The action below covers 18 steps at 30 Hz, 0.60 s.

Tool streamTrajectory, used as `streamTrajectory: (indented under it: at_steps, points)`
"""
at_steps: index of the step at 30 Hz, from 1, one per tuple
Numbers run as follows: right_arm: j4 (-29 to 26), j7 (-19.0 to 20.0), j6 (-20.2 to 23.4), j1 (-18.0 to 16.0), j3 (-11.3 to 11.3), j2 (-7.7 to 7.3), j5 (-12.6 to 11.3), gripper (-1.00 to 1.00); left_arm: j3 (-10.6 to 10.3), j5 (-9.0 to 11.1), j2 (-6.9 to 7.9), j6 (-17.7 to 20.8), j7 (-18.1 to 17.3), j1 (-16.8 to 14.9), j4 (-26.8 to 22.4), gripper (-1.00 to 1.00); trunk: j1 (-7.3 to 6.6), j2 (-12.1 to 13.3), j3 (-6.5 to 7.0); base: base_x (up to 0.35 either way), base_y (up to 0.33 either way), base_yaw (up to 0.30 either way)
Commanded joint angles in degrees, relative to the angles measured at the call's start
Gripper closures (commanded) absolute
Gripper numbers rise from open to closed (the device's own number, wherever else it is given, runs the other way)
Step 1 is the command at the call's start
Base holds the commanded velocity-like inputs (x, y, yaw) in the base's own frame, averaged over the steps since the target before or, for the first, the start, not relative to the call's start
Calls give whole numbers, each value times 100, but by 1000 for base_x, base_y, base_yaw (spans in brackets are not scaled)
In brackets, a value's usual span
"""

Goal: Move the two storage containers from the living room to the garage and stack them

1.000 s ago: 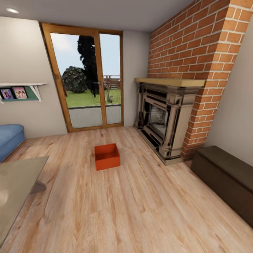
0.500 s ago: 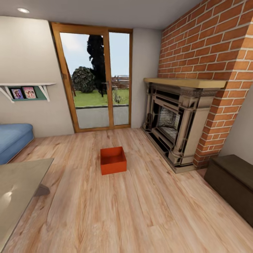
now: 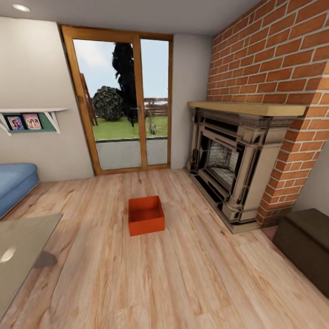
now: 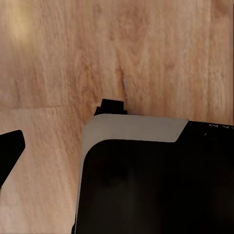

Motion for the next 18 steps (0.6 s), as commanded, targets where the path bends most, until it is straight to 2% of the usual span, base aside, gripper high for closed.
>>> streamTrajectory:
  at_steps: [1, 18]
  points:
    - [15, -6, -27, -5, 50, 5, -48, -100, -1, 46, 0, -18, 3, -4, 5, -100, 3, -3, -6, 321, 0, 0]
    - [15, -6, -24, -5, 67, -2, -43, -100, -1, 46, 0, -18, 3, -4, 5, -100, 3, -3, -6, 321, 0, 0]
